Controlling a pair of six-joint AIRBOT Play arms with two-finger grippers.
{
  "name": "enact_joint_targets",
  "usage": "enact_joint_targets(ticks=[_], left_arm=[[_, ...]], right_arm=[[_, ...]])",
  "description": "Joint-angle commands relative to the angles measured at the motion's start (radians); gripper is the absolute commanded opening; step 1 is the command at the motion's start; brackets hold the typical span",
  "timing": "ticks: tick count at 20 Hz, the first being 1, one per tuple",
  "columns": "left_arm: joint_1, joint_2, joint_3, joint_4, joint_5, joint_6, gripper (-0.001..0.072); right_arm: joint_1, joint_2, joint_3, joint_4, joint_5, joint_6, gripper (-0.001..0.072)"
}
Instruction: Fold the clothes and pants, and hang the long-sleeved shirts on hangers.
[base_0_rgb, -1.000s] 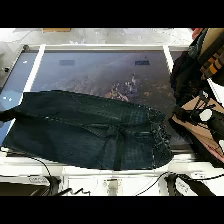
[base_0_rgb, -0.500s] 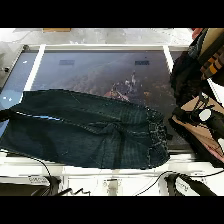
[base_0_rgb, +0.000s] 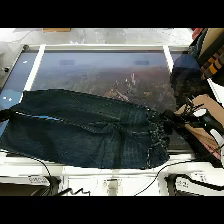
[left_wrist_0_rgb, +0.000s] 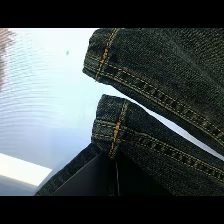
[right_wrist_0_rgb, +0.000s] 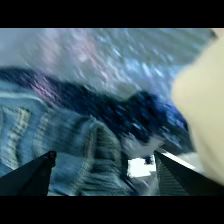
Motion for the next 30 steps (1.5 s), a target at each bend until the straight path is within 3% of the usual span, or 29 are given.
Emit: enact_joint_targets(ticks=[1, 4, 6, 7, 9, 10, 15, 21, 26, 30], left_arm=[[-0.003, 0.0, 0.001, 0.0, -0.002, 0.0, 0.002], [-0.011, 0.0, 0.001, 0.0, -0.004, -0.001, 0.002], [-0.021, 0.0, 0.001, 0.0, -0.004, -0.001, 0.0019], [-0.026, 0.0, 0.001, 0.0, -0.003, 0.0, 0.002], [-0.037, 0.0, 0.001, 0.0, -0.003, 0.0, 0.0019], [-0.041, 0.0, 0.001, 0.0, -0.003, 0.0, 0.002], [-0.059, 0.0, 0.001, -0.001, -0.003, -0.001, 0.0019], [-0.093, 0.0, 0.001, 0.0, -0.006, -0.005, 0.002], [-0.136, 0.0, 0.001, 0.0, -0.003, -0.097, 0.0019], [-0.206, 0.0, 0.001, 0.0, 0.001, -0.105, 0.0019]], right_arm=[[-0.002, -0.075, -0.002, 0.053, -0.007, -0.095, 0.0663], [0.005, -0.079, -0.002, 0.14, 0.003, -0.229, 0.0457], [0.027, -0.079, -0.002, 0.134, 0.016, -0.25, 0.037], [0.042, -0.079, -0.002, 0.132, 0.035, -0.274, 0.0363], [0.071, -0.079, 0.006, 0.131, 0.038, -0.301, 0.0091], [0.08, -0.079, 0.023, 0.132, 0.025, -0.316, 0.0026], [0.079, -0.079, 0.202, 0.109, -0.035, -0.304, 0.0026], [0.078, -0.079, 0.389, -0.129, -0.154, -0.095, 0.0024], [0.078, -0.103, 0.414, -0.192, -0.346, -0.078, 0.0023], [0.078, -0.16, 0.42, -0.19, -0.402, -0.074, 0.0024]])
